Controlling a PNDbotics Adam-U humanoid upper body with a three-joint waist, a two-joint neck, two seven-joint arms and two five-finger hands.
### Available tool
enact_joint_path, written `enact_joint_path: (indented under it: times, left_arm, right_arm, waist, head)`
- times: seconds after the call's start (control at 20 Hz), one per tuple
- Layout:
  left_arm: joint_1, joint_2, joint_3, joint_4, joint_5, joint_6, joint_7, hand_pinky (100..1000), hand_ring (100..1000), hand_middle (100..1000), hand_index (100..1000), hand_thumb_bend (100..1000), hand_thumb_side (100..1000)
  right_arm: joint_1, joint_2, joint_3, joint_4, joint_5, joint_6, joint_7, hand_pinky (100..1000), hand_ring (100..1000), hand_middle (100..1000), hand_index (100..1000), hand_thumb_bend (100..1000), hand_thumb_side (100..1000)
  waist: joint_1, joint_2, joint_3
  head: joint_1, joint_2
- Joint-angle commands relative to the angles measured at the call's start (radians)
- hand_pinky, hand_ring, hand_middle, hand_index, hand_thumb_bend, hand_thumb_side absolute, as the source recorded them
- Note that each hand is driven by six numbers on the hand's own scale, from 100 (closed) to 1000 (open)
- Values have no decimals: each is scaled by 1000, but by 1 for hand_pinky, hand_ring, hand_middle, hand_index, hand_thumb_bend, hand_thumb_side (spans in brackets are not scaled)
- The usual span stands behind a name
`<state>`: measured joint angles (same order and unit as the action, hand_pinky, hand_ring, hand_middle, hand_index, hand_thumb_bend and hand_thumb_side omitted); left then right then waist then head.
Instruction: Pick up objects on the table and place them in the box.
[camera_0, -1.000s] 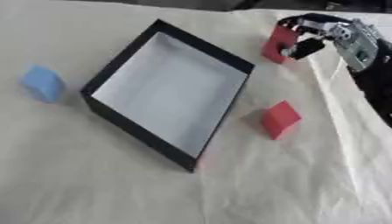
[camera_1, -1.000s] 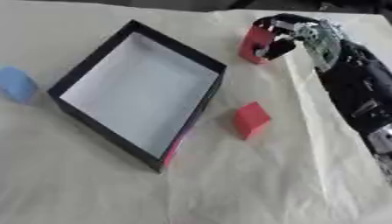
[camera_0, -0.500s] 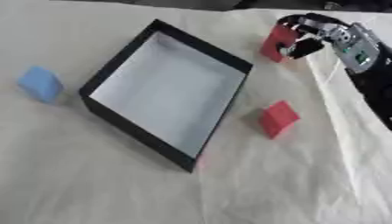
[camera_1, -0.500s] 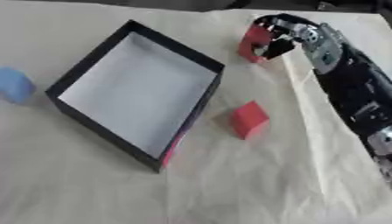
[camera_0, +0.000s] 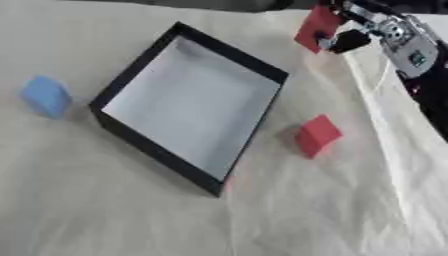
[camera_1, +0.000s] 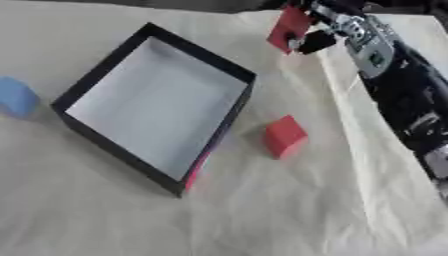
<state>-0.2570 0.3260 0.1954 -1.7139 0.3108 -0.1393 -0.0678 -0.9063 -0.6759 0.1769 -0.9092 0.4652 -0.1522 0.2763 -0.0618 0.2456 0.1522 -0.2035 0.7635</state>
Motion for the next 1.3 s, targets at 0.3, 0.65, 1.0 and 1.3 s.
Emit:
enact_joint_path:
  times: [0.3, 0.65, 1.0, 1.3]
  left_arm:
    - [-4, 38, 8, -15, -6, -5, 7, 851, 867, 771, 743, 100, 731]
    - [0, 46, 16, -21, -5, -12, 15, 851, 868, 772, 744, 100, 725]
    - [1, 50, 21, -24, -3, -15, 23, 850, 867, 772, 744, 100, 719]
    - [-4, 59, 33, -38, 7, -23, 39, 850, 868, 773, 747, 100, 703]
  right_arm:
    - [-32, -108, 34, -250, -129, -29, 65, 821, 360, 380, 618, 100, 100]
    - [-55, -154, 62, -505, -271, -38, 114, 820, 361, 382, 618, 100, 100]
    - [-81, -136, 121, -750, -314, -67, 111, 813, 367, 389, 614, 171, 100]
    - [-93, -76, 171, -860, -282, -87, 123, 803, 370, 393, 612, 254, 149]
  waist:
    - [-11, -11, -13]
    - [-10, -18, -28]
    - [-11, -24, -28]
    - [-8, -24, -33]
  head:
    - [5, 7]
    - [0, 6]
    - [-5, 6]
    - [-26, 7]
